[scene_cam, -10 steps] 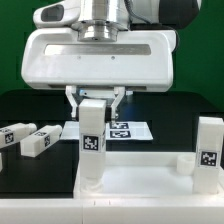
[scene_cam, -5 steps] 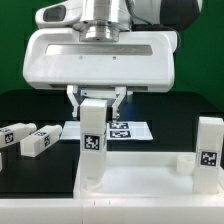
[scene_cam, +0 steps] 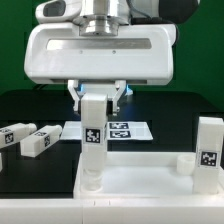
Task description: Assemble desk
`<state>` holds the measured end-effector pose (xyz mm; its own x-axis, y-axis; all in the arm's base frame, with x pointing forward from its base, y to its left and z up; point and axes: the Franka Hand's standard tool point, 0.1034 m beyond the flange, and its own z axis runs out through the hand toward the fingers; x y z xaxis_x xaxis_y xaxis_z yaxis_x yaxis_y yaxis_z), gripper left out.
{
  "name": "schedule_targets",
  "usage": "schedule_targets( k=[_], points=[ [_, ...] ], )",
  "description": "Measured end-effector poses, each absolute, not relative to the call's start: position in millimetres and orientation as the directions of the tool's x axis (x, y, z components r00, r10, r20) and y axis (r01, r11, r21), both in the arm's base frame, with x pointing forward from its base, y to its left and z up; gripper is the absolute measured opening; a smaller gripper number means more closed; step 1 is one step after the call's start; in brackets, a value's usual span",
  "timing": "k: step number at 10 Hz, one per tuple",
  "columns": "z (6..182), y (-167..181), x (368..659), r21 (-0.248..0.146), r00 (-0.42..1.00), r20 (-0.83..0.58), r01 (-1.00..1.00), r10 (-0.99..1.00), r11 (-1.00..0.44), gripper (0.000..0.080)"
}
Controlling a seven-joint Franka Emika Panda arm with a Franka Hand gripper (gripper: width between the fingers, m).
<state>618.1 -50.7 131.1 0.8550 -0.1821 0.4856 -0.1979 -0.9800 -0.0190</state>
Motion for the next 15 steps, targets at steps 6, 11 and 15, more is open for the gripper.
schedule_targets(
  k=[6,11,15],
  points=[
    [124.3,-51,621,-0.01,0.853,0.491,-0.197,-0.177,-0.98,0.0284],
    [113.1,-51,619,0.003,0.853,0.494,-0.197,-0.17,-0.98,0.0284],
    [110.9,-51,618,0.003,0.855,0.49,-0.197,-0.17,-0.98,0.0366]
  ],
)
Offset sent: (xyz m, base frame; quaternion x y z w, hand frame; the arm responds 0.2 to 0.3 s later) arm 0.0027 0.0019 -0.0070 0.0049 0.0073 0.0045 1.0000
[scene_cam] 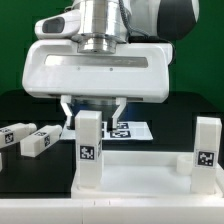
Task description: Assemble desk
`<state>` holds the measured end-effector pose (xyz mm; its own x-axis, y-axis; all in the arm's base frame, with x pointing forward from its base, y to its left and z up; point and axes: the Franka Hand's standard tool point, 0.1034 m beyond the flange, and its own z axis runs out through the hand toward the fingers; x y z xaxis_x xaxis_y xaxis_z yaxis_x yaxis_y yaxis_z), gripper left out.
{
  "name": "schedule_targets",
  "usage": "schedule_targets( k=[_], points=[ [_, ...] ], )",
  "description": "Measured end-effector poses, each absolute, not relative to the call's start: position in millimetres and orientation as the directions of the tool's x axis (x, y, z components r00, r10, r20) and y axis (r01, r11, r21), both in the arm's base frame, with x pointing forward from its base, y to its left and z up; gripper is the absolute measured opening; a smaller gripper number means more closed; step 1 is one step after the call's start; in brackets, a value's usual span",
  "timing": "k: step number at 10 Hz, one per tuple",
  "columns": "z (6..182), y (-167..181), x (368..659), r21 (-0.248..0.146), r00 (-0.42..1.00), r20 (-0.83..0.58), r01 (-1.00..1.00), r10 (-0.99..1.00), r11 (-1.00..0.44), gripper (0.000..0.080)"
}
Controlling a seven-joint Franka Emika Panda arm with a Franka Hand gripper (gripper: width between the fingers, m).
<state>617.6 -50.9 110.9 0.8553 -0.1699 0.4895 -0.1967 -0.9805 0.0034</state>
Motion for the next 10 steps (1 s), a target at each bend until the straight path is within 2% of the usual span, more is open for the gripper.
schedule_targets(
  k=[1,2,3,5,6,7,9,10],
  points=[
    [110.9,-51,618,0.003,0.855,0.489,-0.197,-0.17,-0.98,0.0549],
    [110.8,-51,618,0.003,0.855,0.489,-0.197,-0.17,-0.98,0.0631],
    [109.7,-50,617,-0.01,0.872,0.457,-0.196,-0.179,-0.981,0.0631],
    [126.9,-59,625,-0.064,0.896,0.384,-0.214,-0.222,-0.975,0.0648],
    [125.2,-54,625,-0.109,0.921,0.289,-0.238,-0.26,-0.965,0.0648],
    [123.1,-51,627,-0.129,0.933,0.227,-0.256,-0.28,-0.958,0.0649],
    [112.0,-45,625,-0.14,0.948,0.115,-0.279,-0.295,-0.95,0.0649],
    [109.7,-47,625,-0.119,0.955,0.097,-0.267,-0.279,-0.956,0.0649]
  ],
)
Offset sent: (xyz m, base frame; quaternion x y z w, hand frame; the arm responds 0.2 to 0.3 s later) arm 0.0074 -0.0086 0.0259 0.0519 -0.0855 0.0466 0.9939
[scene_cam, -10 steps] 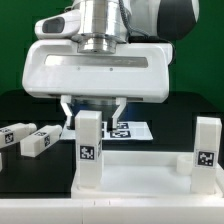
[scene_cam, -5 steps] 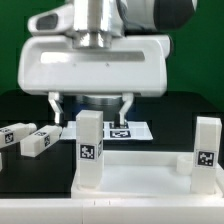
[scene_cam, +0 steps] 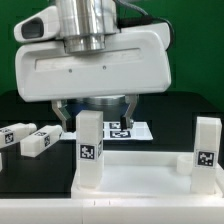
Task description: Assemble desk
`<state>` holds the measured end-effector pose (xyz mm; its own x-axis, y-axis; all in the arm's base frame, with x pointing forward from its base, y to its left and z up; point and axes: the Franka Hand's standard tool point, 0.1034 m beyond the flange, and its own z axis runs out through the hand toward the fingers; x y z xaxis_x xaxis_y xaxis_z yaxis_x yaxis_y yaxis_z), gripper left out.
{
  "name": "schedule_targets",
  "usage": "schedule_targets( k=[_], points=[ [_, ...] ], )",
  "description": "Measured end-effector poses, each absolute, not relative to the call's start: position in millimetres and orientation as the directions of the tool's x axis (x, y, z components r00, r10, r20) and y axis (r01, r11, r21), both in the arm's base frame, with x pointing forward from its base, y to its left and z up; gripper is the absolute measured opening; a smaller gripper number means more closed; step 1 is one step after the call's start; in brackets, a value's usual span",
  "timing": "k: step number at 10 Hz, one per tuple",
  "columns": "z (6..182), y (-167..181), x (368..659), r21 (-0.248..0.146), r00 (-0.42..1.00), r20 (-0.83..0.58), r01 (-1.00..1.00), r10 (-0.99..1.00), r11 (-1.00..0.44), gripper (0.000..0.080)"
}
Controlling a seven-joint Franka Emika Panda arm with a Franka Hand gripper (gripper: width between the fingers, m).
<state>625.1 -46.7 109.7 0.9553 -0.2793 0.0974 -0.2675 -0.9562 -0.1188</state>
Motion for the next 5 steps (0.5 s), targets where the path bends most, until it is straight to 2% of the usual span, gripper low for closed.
schedule_targets(
  k=[3,4,5],
  points=[
    [109.3,-47.6,624.9,-0.113,0.951,0.095,-0.284,-0.295,-0.952,0.0621],
    [109.3,-47.1,625.0,-0.12,0.937,0.09,-0.326,-0.337,-0.938,0.0448],
    [109.3,-47.5,625.0,-0.126,0.912,0.082,-0.39,-0.401,-0.912,0.0448]
  ],
)
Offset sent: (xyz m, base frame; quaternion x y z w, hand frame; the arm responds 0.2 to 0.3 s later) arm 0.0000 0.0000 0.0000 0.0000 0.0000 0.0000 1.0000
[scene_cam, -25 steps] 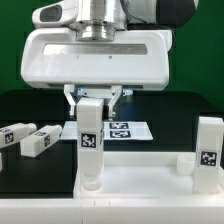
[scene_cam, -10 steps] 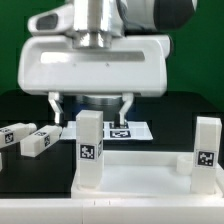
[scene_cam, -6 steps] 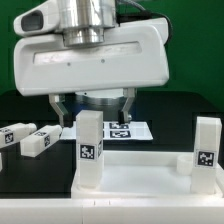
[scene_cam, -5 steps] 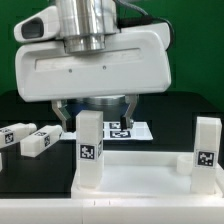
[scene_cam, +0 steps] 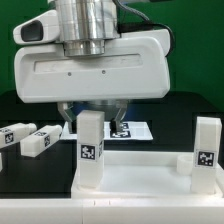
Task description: Assemble desk
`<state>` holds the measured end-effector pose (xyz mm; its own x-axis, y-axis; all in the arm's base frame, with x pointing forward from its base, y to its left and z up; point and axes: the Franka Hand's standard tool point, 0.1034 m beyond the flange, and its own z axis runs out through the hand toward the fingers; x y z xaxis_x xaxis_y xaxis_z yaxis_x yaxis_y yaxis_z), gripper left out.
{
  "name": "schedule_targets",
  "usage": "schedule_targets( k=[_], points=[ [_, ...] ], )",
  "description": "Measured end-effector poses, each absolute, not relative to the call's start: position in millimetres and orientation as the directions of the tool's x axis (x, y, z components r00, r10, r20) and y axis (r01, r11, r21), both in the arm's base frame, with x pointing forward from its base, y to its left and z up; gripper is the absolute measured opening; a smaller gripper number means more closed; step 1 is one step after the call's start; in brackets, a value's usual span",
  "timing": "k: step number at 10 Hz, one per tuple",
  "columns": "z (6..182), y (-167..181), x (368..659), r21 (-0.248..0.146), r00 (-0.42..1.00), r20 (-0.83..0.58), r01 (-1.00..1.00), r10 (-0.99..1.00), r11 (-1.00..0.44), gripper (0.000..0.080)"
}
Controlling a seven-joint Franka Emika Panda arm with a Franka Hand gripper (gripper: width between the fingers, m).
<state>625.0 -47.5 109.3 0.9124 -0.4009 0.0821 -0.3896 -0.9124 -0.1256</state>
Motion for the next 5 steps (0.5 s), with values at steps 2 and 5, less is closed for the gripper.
schedule_targets(
  k=[2,5],
  points=[
    [107.8,-50.5,624.6,-0.134,0.845,0.063,-0.521,-0.532,-0.843,0.0289],
    [106.7,-50.3,627.3,-0.155,0.508,0.01,-0.85,-0.861,-0.503,0.0288]
  ],
)
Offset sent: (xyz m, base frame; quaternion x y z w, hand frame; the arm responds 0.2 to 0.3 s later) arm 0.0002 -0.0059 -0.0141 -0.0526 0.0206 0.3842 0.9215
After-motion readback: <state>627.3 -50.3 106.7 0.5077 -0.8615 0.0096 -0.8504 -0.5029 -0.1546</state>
